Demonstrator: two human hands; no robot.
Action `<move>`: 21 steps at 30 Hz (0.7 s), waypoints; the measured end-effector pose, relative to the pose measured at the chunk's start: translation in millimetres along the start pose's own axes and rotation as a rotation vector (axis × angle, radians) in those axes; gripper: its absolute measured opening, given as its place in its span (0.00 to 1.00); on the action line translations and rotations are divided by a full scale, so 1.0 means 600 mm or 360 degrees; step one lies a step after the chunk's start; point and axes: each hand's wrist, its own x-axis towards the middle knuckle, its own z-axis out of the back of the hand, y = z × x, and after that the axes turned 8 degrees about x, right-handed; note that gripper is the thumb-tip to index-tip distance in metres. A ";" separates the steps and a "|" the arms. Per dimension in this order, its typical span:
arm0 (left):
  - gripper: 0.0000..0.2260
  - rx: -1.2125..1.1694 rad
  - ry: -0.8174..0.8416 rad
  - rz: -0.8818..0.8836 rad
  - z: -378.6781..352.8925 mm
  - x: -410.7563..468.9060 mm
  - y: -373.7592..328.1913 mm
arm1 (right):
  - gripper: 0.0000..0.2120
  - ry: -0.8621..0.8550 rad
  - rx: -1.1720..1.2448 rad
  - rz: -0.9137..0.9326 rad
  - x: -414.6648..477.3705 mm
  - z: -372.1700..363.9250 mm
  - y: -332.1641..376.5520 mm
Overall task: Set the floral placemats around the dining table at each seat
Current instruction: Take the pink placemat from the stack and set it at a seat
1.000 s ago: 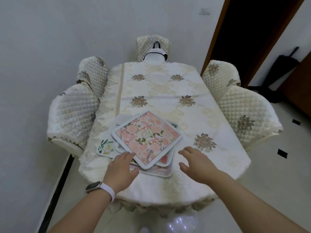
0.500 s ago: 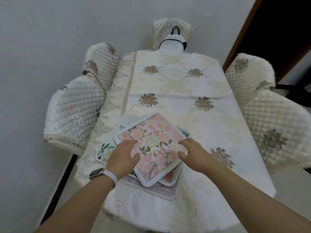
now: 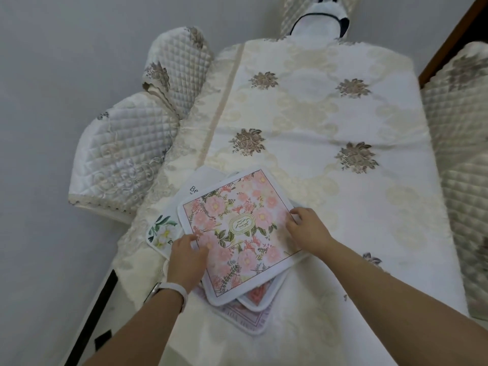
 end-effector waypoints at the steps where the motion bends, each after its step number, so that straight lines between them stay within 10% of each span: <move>1: 0.19 -0.0054 0.0000 0.0062 -0.004 0.003 0.001 | 0.18 0.0001 0.0047 -0.0009 0.005 -0.002 -0.001; 21: 0.04 -0.0588 0.0024 0.0428 -0.025 0.036 -0.001 | 0.06 -0.0103 0.0792 -0.0475 -0.005 0.010 -0.054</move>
